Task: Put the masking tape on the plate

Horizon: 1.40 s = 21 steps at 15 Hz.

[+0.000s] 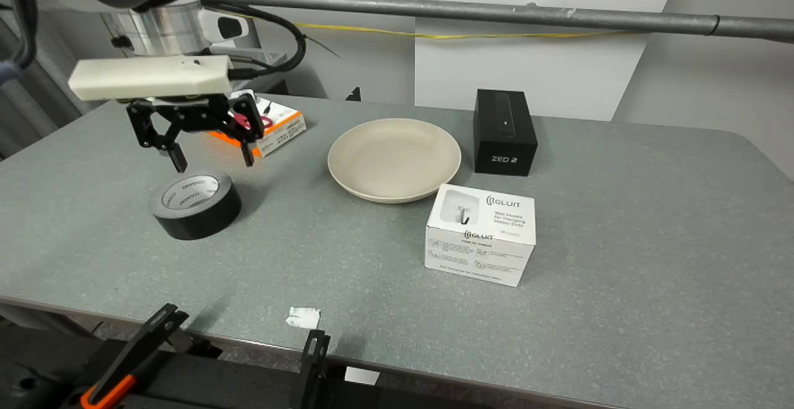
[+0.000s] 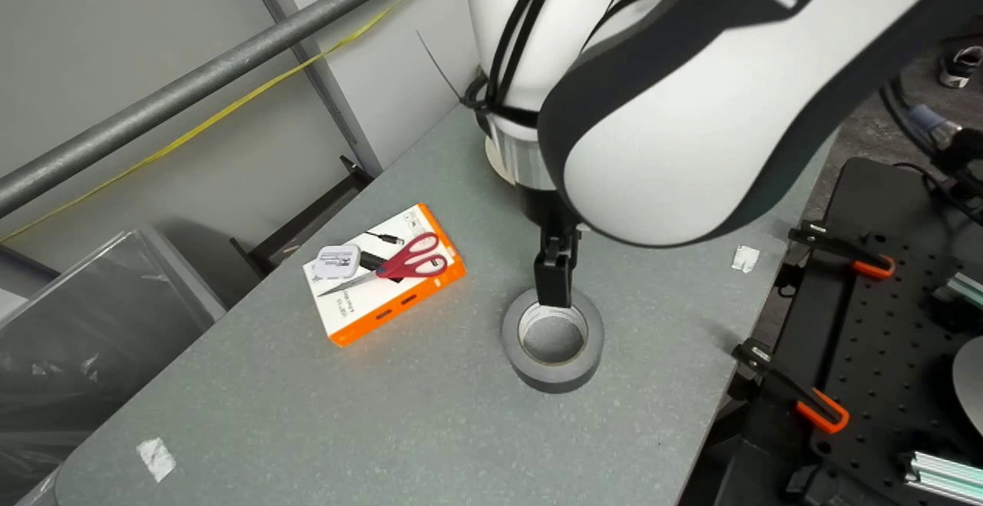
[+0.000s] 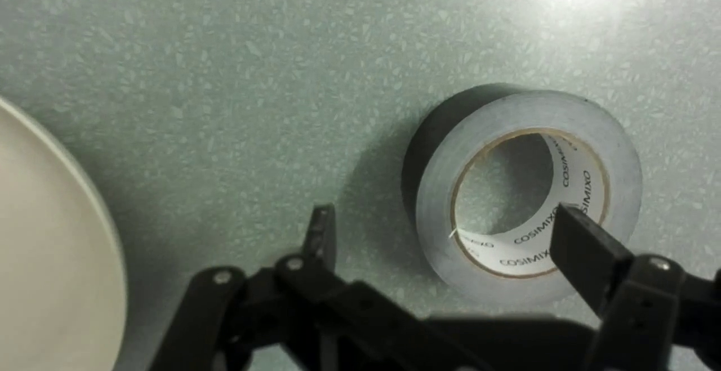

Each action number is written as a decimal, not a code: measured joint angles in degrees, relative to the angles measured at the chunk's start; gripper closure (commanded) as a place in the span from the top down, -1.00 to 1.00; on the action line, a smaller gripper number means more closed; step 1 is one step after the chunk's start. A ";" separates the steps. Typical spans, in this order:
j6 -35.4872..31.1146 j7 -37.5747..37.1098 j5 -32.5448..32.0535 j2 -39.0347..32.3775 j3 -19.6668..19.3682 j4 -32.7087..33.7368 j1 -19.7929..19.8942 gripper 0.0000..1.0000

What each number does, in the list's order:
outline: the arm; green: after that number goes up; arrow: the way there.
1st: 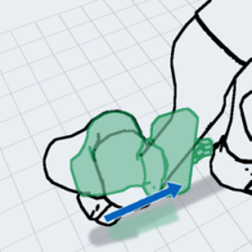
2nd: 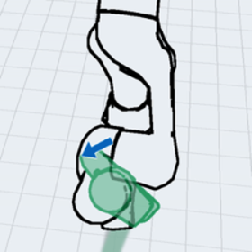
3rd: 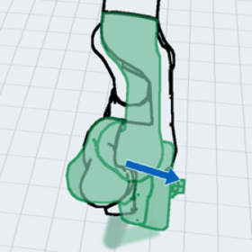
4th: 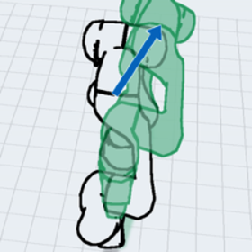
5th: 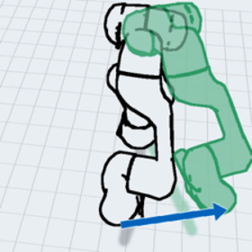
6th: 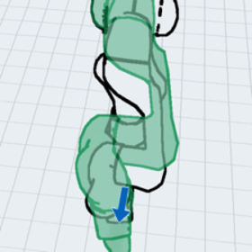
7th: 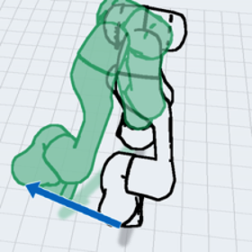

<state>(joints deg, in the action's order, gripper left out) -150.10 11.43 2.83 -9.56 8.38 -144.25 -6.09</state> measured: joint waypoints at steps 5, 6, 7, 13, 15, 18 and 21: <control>-3.24 0.34 -0.81 -8.94 1.94 3.88 -0.13 0.16; -3.59 0.34 -1.03 -10.44 2.00 4.67 -0.20 0.02; -3.83 0.36 -1.09 -11.80 2.05 5.44 -0.21 -0.16; -3.95 0.38 -0.92 -13.96 1.82 8.40 0.76 -0.92; -4.04 0.48 0.39 -12.57 1.86 8.83 2.49 -0.87; -4.04 1.44 4.14 -8.80 1.38 8.77 7.17 -0.87; -4.00 1.17 4.90 -5.17 -2.85 8.72 10.91 -0.87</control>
<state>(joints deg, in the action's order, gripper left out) -154.10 12.60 7.74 -14.74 5.53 -135.54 4.82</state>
